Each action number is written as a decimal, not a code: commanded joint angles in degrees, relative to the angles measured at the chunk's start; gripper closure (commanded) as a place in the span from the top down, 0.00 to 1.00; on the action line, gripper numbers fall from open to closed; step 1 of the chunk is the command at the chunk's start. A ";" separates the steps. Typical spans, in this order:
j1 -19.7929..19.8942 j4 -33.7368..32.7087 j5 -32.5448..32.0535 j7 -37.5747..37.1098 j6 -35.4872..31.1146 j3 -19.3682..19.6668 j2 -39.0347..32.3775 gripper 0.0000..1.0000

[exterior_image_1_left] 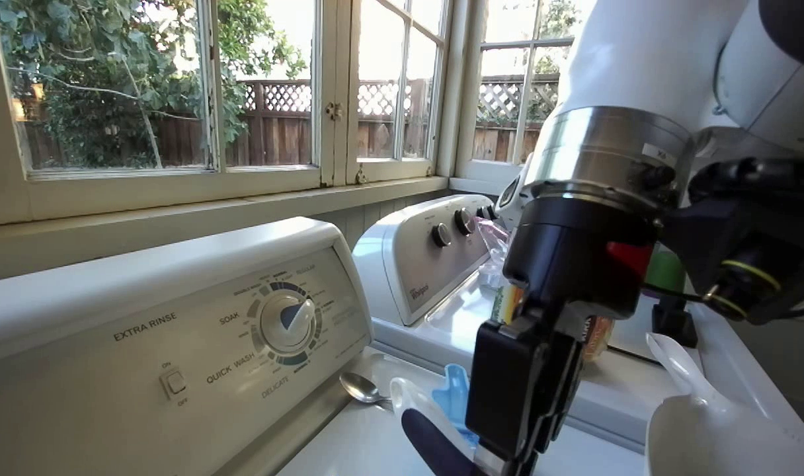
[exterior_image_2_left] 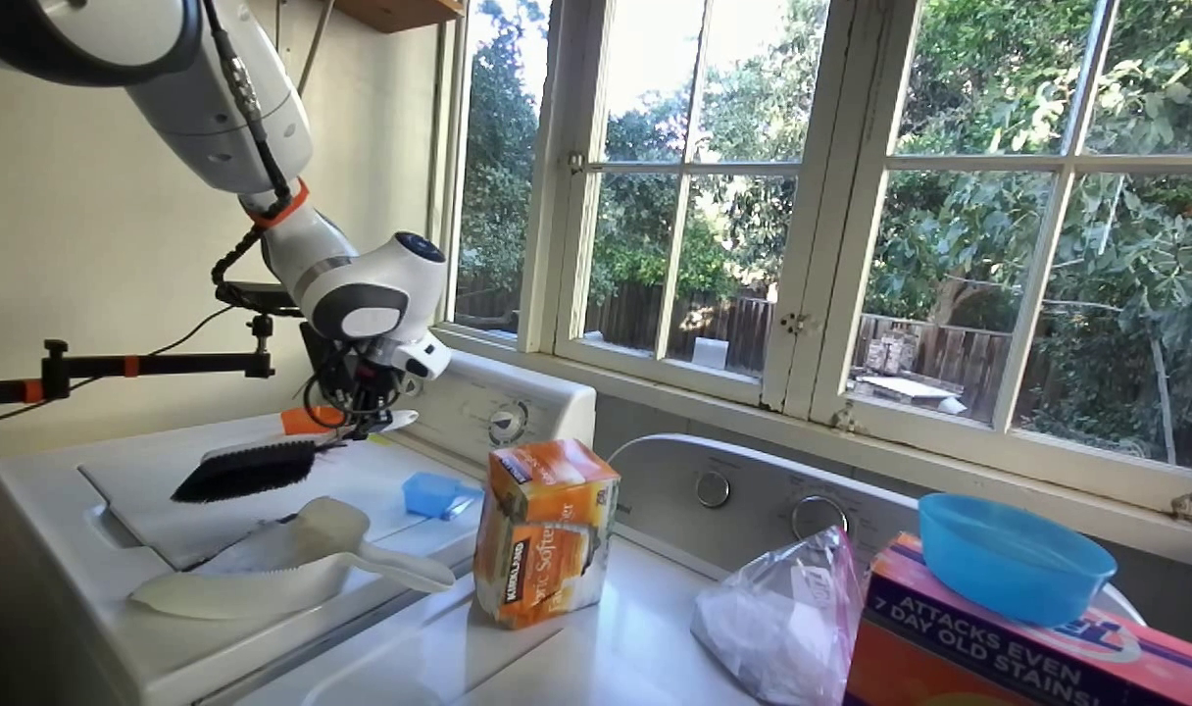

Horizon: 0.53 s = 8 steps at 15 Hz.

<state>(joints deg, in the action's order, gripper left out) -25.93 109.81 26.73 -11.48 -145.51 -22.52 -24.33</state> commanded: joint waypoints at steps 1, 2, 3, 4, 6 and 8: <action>1.96 3.87 7.18 -3.03 -7.68 -2.25 1.13 0.07; 2.38 4.29 9.14 -3.31 -10.11 -2.75 0.88 0.07; 2.94 4.76 11.75 -2.97 -12.44 -3.50 0.61 0.07; 3.44 5.03 14.28 -2.73 -14.73 -4.05 0.22 0.07; 4.68 5.43 19.71 -1.24 -18.26 -5.42 -0.51 0.07; 5.74 5.34 24.71 0.60 -20.92 -6.82 -1.37 0.07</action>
<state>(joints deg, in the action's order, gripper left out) -22.33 114.46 44.64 -13.02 -162.56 -26.56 -25.02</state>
